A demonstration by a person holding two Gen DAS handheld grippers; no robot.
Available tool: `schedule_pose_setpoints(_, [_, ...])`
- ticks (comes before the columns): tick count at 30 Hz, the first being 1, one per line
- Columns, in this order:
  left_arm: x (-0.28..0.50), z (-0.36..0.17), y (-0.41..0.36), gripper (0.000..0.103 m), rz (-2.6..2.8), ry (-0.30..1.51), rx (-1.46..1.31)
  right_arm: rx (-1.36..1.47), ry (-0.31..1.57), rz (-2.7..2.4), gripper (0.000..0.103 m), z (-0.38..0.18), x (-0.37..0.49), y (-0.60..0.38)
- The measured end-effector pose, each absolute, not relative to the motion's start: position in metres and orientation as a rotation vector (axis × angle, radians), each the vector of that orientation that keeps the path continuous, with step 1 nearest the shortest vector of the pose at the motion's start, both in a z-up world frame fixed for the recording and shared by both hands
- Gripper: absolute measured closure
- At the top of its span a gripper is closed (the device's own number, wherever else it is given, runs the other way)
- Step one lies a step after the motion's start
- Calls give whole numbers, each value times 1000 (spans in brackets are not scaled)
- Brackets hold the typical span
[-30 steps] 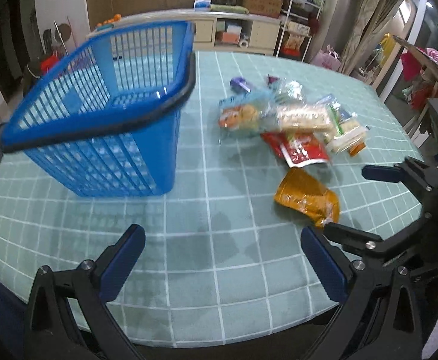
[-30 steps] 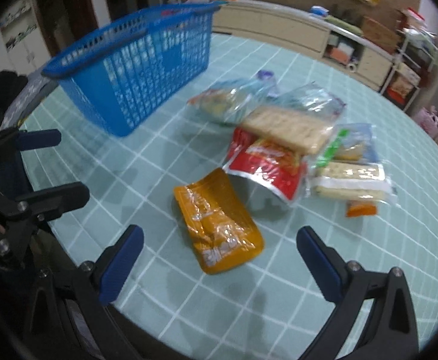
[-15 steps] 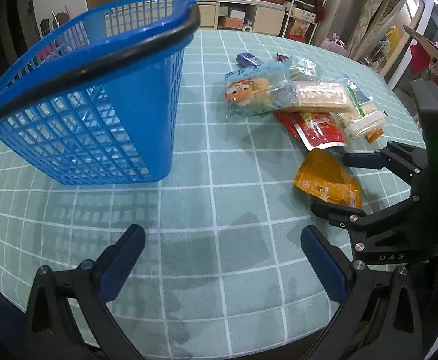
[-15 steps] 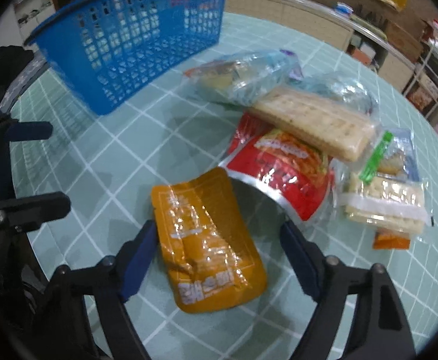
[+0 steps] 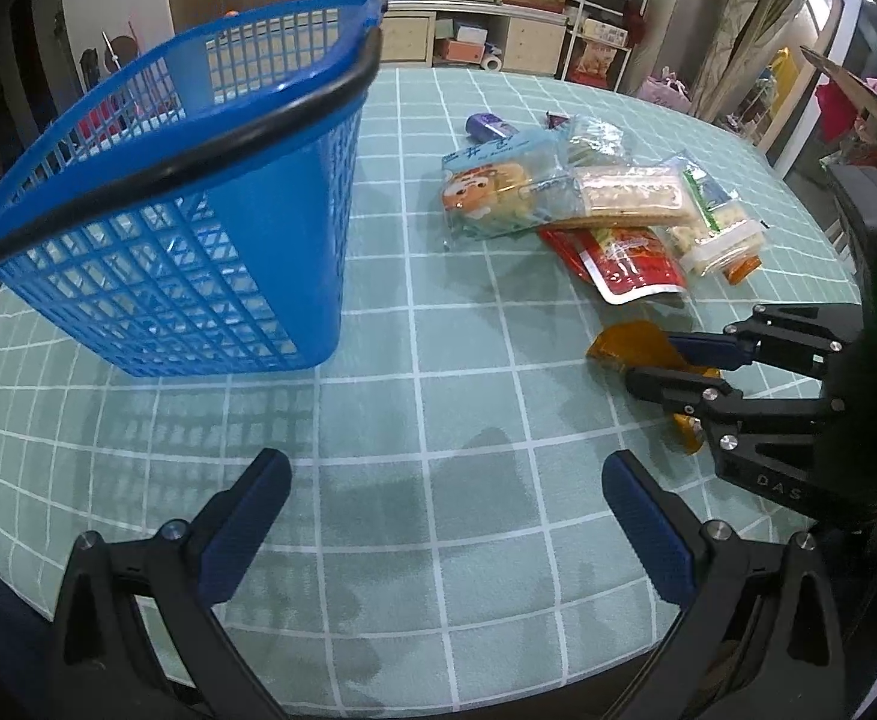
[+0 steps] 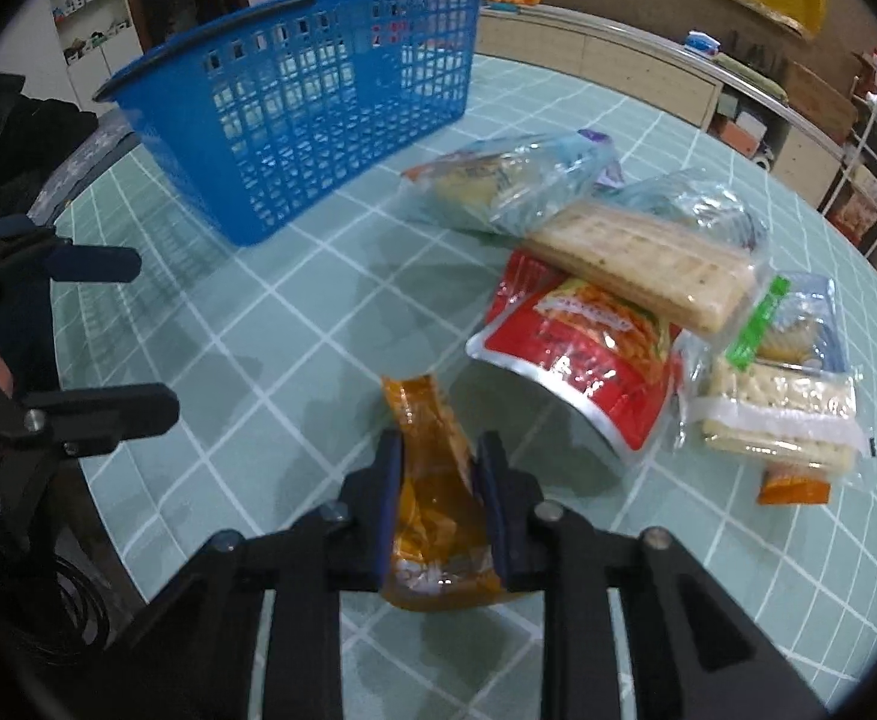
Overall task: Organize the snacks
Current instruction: 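Lift the orange pouch with the right tool while the left tool approaches the snack pile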
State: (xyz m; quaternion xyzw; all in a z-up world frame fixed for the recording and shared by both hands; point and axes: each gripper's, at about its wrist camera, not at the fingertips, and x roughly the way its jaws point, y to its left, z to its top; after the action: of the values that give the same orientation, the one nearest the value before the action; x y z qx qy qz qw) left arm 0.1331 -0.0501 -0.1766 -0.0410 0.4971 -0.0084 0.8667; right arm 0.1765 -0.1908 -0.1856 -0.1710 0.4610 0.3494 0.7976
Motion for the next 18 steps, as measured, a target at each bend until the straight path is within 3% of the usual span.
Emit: schedule_pose_setpoints(18, [156, -111, -87, 0, -119, 918, -38, -159, 935, 603, 79, -126, 195, -244])
